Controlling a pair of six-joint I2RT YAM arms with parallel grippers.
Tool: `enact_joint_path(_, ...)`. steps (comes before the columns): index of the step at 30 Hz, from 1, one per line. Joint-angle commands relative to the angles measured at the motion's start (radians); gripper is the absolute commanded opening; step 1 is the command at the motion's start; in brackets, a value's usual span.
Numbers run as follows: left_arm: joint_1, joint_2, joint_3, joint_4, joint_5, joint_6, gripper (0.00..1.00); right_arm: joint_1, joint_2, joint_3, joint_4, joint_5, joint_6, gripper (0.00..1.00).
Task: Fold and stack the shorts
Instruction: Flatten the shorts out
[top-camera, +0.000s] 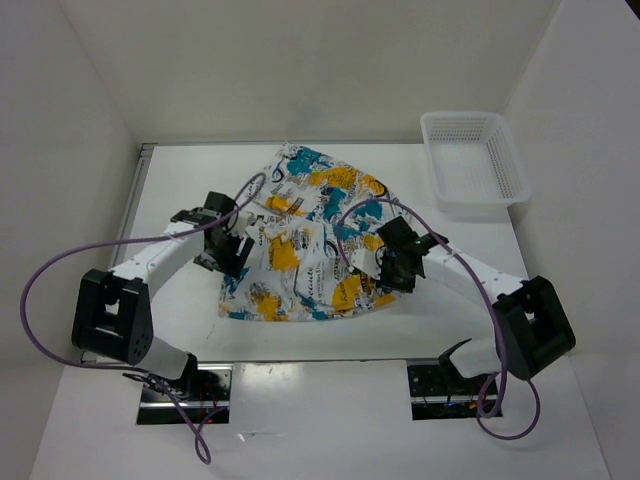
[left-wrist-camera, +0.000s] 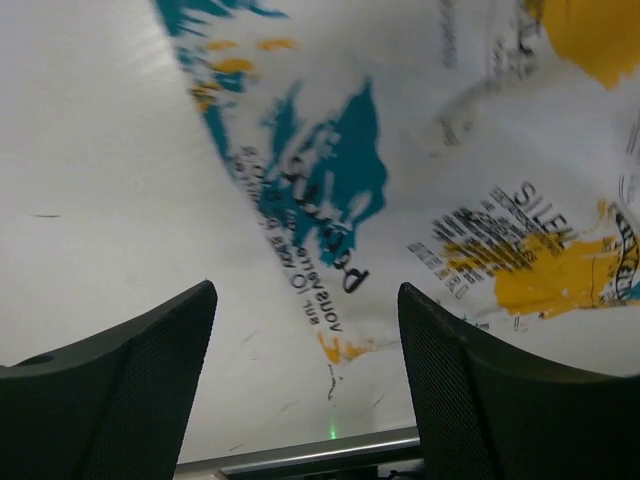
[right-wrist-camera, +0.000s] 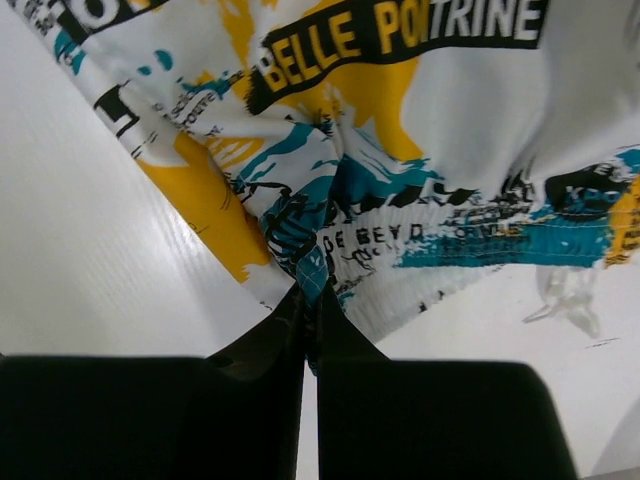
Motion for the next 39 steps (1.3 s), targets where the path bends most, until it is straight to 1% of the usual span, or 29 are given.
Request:
enact_joint_path(1,-0.101,-0.032,-0.100,0.038,-0.042,0.004,0.81,-0.001,-0.047,-0.037,-0.045,0.019,-0.069,0.05)
enact_joint_path(2,-0.131,-0.022,-0.122,0.049,-0.069,0.004,0.82,-0.001,-0.047,-0.046,-0.057,0.031,-0.086,0.07)
enact_joint_path(4,-0.159,0.014,-0.168,0.072,-0.091,0.004,0.82,-0.001,-0.047,-0.057,-0.083,0.051,-0.126,0.10)
enact_joint_path(6,-0.199,0.038,-0.182,0.084,-0.111,0.004,0.82,-0.001,-0.047,-0.066,-0.101,0.082,-0.179,0.20)
enact_joint_path(8,-0.222,0.058,-0.197,0.097,-0.137,0.004,0.82,-0.001,-0.047,-0.066,-0.150,0.092,-0.227,0.35)
enact_joint_path(9,-0.242,0.069,-0.211,0.097,-0.158,0.004,0.80,-0.001,-0.047,-0.049,-0.167,0.092,-0.241,0.49)
enact_joint_path(10,-0.254,0.069,-0.211,0.097,-0.158,0.004,0.79,-0.001,-0.072,-0.034,-0.192,0.092,-0.250,0.56)
enact_joint_path(11,-0.267,0.069,-0.223,0.097,-0.158,0.004,0.79,-0.001,-0.086,0.010,-0.192,0.080,-0.250,0.59)
enact_joint_path(14,-0.316,0.014,-0.265,0.074,-0.168,0.004,0.77,-0.001,-0.145,0.145,-0.148,-0.005,-0.163,0.59)
enact_joint_path(15,-0.343,-0.018,-0.301,0.074,-0.192,0.004,0.77,-0.001,-0.158,0.176,-0.109,-0.036,-0.122,0.56)
enact_joint_path(16,-0.359,-0.034,-0.323,0.074,-0.210,0.004,0.77,-0.001,-0.174,0.213,-0.064,-0.103,-0.012,0.55)
enact_joint_path(17,-0.374,-0.043,-0.343,0.074,-0.230,0.004,0.77,-0.001,-0.185,0.222,0.042,-0.137,0.044,0.53)
enact_joint_path(18,-0.386,-0.058,-0.361,0.074,-0.267,0.004,0.76,-0.001,-0.195,0.222,0.093,-0.170,0.098,0.48)
enact_joint_path(19,-0.395,-0.058,-0.374,0.074,-0.279,0.004,0.74,-0.001,-0.195,0.222,0.140,-0.223,0.206,0.46)
enact_joint_path(20,-0.396,-0.067,-0.386,0.065,-0.289,0.004,0.74,-0.001,-0.170,0.222,0.220,-0.242,0.259,0.44)
enact_joint_path(22,-0.396,-0.090,-0.386,0.054,-0.309,0.004,0.72,-0.001,-0.142,0.183,0.277,-0.269,0.334,0.42)
enact_joint_path(23,-0.396,-0.103,-0.395,0.034,-0.318,0.004,0.70,-0.001,-0.120,0.166,0.318,-0.280,0.365,0.42)
enact_joint_path(24,-0.396,-0.103,-0.395,0.020,-0.318,0.004,0.70,-0.001,-0.110,0.147,0.336,-0.280,0.376,0.42)
enact_joint_path(25,-0.396,-0.115,-0.395,0.003,-0.333,0.004,0.67,-0.001,-0.100,0.117,0.348,-0.270,0.385,0.41)
enact_joint_path(27,-0.396,-0.130,-0.371,-0.041,-0.342,0.004,0.67,0.012,-0.080,0.081,0.357,-0.259,0.396,0.39)
enact_joint_path(28,-0.371,-0.130,-0.351,-0.056,-0.314,0.004,0.67,0.023,-0.067,0.069,0.342,-0.259,0.384,0.39)
enact_joint_path(29,-0.357,-0.143,-0.317,-0.093,-0.277,0.004,0.73,0.038,-0.067,0.058,0.325,-0.259,0.342,0.38)
enact_joint_path(30,-0.345,-0.143,-0.226,-0.115,-0.234,0.004,0.77,0.060,-0.056,0.038,0.283,-0.259,0.316,0.38)
enact_joint_path(31,-0.345,-0.143,-0.176,-0.129,-0.193,0.004,0.79,0.106,-0.056,0.029,0.259,-0.248,0.293,0.36)
enact_joint_path(32,-0.331,-0.126,-0.129,-0.129,-0.127,0.004,0.79,0.126,-0.056,0.020,0.236,-0.236,0.267,0.33)
enact_joint_path(33,-0.321,-0.114,-0.087,-0.129,-0.103,0.004,0.80,0.144,-0.044,0.005,0.190,-0.236,0.214,0.31)
enact_joint_path(34,-0.320,-0.103,-0.050,-0.097,-0.090,0.004,0.80,0.175,-0.043,-0.005,0.178,-0.222,0.193,0.29)
enact_joint_path(35,-0.299,-0.083,0.000,-0.074,-0.076,0.004,0.82,0.186,-0.043,-0.005,0.169,-0.202,0.180,0.25)
enact_joint_path(39,-0.224,-0.020,0.001,0.092,-0.089,0.004,0.87,0.195,-0.022,-0.073,0.169,-0.147,0.111,0.20)
